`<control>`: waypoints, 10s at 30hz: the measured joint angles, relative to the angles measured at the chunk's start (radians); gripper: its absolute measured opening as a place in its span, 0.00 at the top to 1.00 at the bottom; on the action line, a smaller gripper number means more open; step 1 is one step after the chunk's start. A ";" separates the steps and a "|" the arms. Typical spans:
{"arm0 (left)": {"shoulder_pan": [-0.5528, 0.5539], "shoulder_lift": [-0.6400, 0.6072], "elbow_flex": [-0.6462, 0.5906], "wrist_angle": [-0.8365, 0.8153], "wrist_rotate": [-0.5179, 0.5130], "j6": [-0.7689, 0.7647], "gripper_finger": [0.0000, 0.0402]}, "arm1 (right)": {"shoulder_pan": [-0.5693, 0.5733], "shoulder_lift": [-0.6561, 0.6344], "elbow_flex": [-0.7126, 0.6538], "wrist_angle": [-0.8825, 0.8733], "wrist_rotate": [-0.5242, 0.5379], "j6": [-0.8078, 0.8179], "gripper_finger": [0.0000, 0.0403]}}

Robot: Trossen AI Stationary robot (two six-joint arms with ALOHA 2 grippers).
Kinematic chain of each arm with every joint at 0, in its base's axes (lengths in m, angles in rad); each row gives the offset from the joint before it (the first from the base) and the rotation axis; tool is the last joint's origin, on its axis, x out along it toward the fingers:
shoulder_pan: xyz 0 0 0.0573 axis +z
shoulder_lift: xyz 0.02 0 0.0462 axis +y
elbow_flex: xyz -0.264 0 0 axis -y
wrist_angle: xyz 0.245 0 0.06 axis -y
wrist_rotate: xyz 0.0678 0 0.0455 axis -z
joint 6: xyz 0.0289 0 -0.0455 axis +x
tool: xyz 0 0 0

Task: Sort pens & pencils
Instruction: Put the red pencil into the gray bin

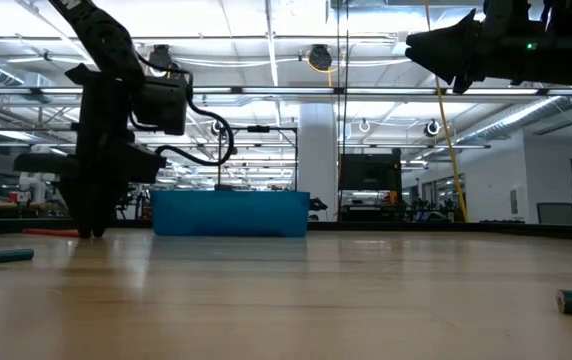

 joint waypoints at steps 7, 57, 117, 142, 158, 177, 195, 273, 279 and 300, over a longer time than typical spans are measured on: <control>0.029 0.001 -0.002 -0.001 0.045 0.054 0.87 | 0.000 0.000 0.000 0.000 0.000 0.000 0.59; -0.053 0.000 0.129 -0.085 0.025 -0.087 0.68 | 0.000 0.000 0.000 -0.014 0.000 0.000 0.59; -0.101 0.016 0.144 0.092 0.085 -0.116 0.99 | 0.000 0.000 -0.001 -0.025 0.001 -0.003 0.59; -0.010 0.014 0.147 -0.415 -0.104 -0.350 0.76 | 0.000 0.000 -0.001 -0.025 0.002 -0.008 0.59; 0.129 0.054 0.059 -0.340 -0.136 -0.175 0.60 | -0.001 0.000 0.000 -0.035 0.004 -0.001 0.59; 0.130 0.053 -0.045 -0.223 -0.194 -0.039 0.60 | -0.001 0.000 0.000 -0.045 0.005 0.000 0.59; 0.131 0.053 -0.047 -0.201 -0.200 -0.007 0.89 | -0.001 0.000 0.000 -0.045 0.004 0.000 0.59; 0.030 -0.086 0.016 -0.174 0.012 -0.068 1.00 | 0.000 0.000 0.000 -0.053 0.005 0.000 0.59; -0.007 -0.086 0.016 -0.175 0.013 -0.072 1.00 | 0.000 0.000 0.000 -0.053 0.005 0.000 0.59; -0.095 -0.086 0.227 -0.110 0.115 -0.109 1.00 | -0.001 0.000 -0.001 -0.062 0.005 -0.001 0.59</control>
